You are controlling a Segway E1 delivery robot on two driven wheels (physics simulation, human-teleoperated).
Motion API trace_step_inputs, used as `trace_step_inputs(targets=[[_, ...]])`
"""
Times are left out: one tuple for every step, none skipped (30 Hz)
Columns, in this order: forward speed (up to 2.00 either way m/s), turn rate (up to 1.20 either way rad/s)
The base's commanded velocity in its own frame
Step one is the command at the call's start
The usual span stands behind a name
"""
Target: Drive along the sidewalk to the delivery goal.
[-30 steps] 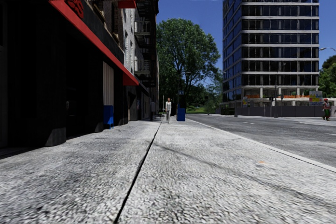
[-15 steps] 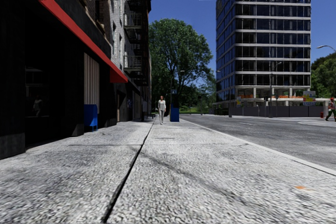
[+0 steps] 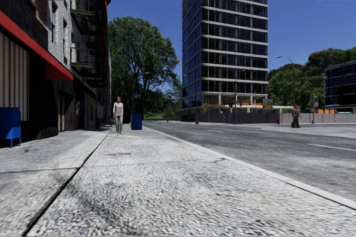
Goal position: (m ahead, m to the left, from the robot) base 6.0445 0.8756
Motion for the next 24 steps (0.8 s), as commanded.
trace_step_inputs(targets=[[2.00,0.00],[2.00,0.00],[2.00,0.00],[2.00,0.00],[2.00,0.00],[2.00,0.00],[2.00,0.00],[2.00,0.00],[2.00,0.00],[2.00,0.00],[2.00,0.00],[2.00,0.00],[2.00,0.00],[2.00,0.00],[2.00,0.00],[2.00,0.00],[2.00,0.00],[2.00,0.00],[2.00,0.00],[2.00,0.00],[2.00,0.46],[2.00,0.79],[2.00,1.03],[2.00,1.13]])
